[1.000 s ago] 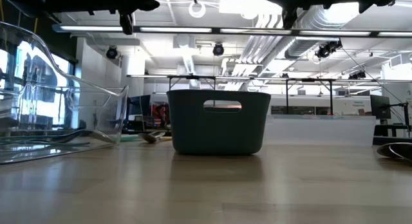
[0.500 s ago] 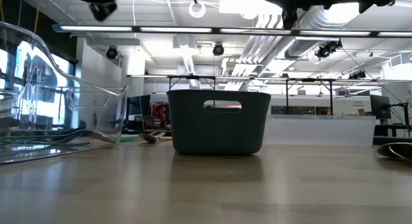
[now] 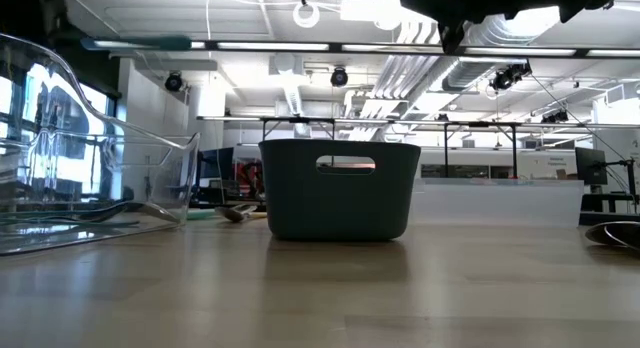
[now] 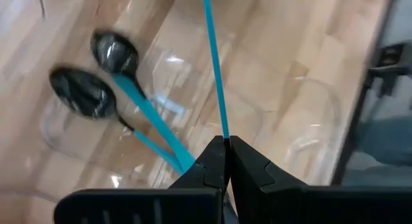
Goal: Sort silverware by color (type)
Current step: Put the blue spoon into the transparent bin
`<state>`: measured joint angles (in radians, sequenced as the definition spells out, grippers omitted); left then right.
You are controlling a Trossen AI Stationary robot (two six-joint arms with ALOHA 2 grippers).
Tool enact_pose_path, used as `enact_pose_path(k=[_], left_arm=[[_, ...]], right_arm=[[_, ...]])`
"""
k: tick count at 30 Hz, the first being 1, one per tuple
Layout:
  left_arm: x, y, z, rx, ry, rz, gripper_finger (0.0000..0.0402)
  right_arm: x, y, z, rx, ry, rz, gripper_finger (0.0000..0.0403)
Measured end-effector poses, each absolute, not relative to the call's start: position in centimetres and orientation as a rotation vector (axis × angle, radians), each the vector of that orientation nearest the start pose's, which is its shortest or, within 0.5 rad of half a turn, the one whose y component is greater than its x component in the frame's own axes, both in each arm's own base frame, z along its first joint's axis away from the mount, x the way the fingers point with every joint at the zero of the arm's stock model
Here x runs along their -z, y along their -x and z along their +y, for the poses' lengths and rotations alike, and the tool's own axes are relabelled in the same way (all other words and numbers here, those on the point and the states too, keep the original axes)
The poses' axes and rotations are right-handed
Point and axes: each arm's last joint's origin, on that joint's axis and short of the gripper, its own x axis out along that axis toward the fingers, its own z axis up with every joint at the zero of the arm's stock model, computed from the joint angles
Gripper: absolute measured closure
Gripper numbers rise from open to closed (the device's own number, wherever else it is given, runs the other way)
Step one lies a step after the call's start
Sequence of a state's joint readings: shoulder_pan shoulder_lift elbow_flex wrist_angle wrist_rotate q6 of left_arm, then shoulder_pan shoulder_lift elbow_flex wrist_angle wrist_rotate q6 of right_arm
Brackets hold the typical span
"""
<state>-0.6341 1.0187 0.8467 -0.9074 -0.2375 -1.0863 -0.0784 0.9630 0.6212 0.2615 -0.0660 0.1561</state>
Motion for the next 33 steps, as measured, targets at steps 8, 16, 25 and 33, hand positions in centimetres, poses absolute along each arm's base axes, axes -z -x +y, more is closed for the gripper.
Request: enact_pose_path(k=[8, 16, 25, 33], left_arm=[[-22.2, -16.6, -11.4, -0.463, 0.6, 1.056, 0.0402], [-20.4, -17.7, -12.3, -0.483, 0.613, 1.113, 0.0402], [-18.9, -18.6, -12.6, -0.509, 0.629, 1.192, 0.0402], [-17.1, -19.5, -12.5, -0.586, 0.64, 1.264, 0.0402]], right_arm=[[-28.4, -21.6, -1.5, 0.03, -0.163, 0.104, 0.0403], [-28.3, -21.6, -1.5, 0.031, -0.164, 0.118, 0.0403], [-28.3, -21.6, -1.5, 0.032, -0.168, 0.118, 0.0403], [-28.3, -21.6, -1.5, 0.032, -0.186, 0.119, 0.0403]])
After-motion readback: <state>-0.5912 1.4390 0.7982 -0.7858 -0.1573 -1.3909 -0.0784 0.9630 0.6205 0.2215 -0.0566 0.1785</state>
